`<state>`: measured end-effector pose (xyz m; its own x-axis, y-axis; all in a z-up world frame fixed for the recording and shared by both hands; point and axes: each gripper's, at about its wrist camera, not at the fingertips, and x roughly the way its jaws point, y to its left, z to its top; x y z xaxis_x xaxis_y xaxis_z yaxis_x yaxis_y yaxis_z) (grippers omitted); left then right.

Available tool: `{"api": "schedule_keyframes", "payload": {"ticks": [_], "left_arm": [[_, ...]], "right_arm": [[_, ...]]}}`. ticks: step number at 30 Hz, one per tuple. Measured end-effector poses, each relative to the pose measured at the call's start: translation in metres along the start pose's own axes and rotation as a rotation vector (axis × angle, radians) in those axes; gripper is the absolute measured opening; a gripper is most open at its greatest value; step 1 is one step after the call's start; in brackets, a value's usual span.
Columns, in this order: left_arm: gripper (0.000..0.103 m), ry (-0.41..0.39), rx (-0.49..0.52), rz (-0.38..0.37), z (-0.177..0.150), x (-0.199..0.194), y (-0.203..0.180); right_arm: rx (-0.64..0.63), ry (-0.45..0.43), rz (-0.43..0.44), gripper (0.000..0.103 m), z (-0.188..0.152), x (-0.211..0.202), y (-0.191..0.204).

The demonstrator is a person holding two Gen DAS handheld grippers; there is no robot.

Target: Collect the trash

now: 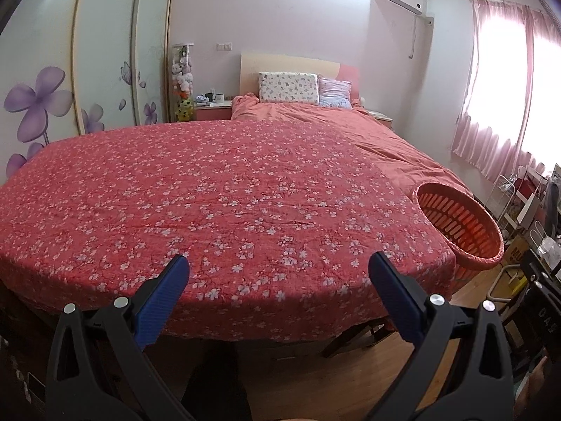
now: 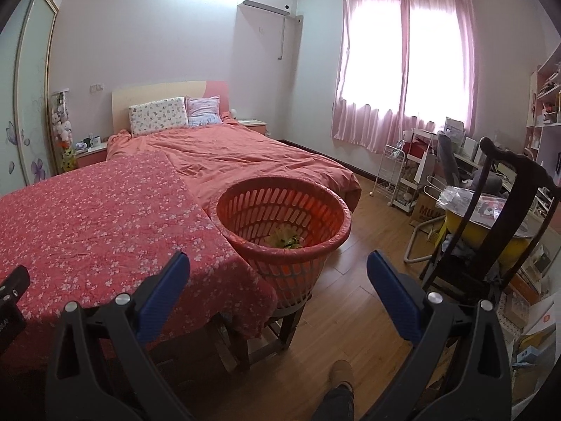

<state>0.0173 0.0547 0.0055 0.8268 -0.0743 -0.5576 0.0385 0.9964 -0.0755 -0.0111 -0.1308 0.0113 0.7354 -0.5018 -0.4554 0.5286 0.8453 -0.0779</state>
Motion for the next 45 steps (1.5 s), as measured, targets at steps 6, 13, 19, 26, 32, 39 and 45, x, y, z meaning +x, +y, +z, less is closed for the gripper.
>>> {"api": "schedule_keyframes", "payload": {"ticks": [6, 13, 19, 26, 32, 39, 45], "left_arm": [[0.101, 0.013, 0.009, 0.003, -0.0015, 0.0015, -0.0032], [0.101, 0.015, 0.017, 0.010, -0.0020, 0.0021, -0.0044], [0.101, 0.010, 0.021, 0.017, -0.0017, 0.0011, -0.0070], [0.101, -0.005, 0.024, 0.017, -0.0003, -0.0024, -0.0092], [0.101, -0.018, 0.020, 0.016, 0.0011, -0.0049, -0.0091], [0.101, -0.025, 0.015, 0.015, 0.0029, -0.0058, -0.0097], [0.101, -0.030, 0.012, 0.015, 0.0044, -0.0074, -0.0090]], "right_arm": [[-0.002, 0.017, -0.002, 0.099, -0.0022, 0.0040, -0.0002], [-0.002, 0.018, -0.005, 0.099, -0.0024, 0.0060, 0.0002], [-0.005, 0.013, -0.007, 0.099, -0.0016, 0.0064, 0.0021], [-0.006, 0.012, -0.001, 0.099, -0.0002, 0.0059, 0.0014], [-0.007, 0.011, 0.005, 0.099, -0.0009, 0.0056, 0.0014], [-0.008, 0.013, 0.006, 0.099, -0.0009, 0.0053, 0.0020], [-0.008, 0.013, 0.006, 0.099, -0.0010, 0.0053, 0.0023]]}}
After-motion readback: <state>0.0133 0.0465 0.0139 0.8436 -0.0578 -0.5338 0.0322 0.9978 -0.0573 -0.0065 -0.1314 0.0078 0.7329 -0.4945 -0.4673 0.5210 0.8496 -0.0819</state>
